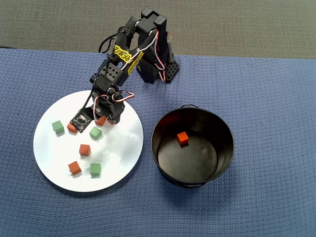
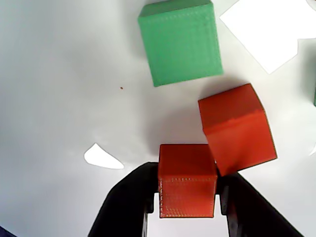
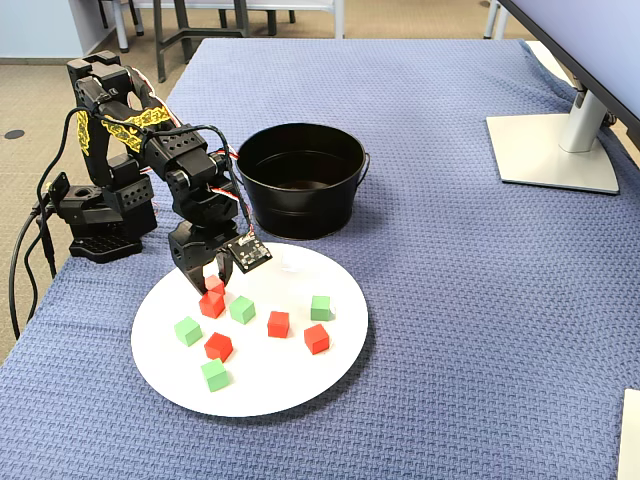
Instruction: Pick up the red cubes from the white plate and place them in the black recipient
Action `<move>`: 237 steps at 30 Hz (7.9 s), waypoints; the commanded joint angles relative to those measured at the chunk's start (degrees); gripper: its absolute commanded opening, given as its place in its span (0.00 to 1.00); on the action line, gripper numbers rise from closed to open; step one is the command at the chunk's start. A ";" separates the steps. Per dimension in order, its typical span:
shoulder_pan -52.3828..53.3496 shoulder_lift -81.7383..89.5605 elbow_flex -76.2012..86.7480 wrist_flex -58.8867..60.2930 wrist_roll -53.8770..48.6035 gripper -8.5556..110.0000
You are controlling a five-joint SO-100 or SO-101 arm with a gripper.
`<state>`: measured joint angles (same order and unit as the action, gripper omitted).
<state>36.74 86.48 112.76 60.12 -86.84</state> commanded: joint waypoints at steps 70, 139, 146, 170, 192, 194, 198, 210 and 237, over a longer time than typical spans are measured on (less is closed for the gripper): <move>-3.60 7.12 -10.46 11.25 53.53 0.22; 3.34 -1.32 -4.57 -2.81 66.27 0.17; 3.16 -0.62 -4.13 -3.43 66.36 0.07; -10.20 19.60 -28.04 18.98 81.39 0.07; -59.59 17.84 -24.43 4.48 91.58 0.25; -59.24 16.52 -26.81 6.50 89.47 0.30; -54.14 16.79 -30.15 10.20 85.87 0.29; -20.48 18.72 -25.05 13.45 71.81 0.24; 12.74 -10.20 -28.92 3.78 58.62 0.22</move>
<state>47.99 77.61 89.12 65.48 -26.72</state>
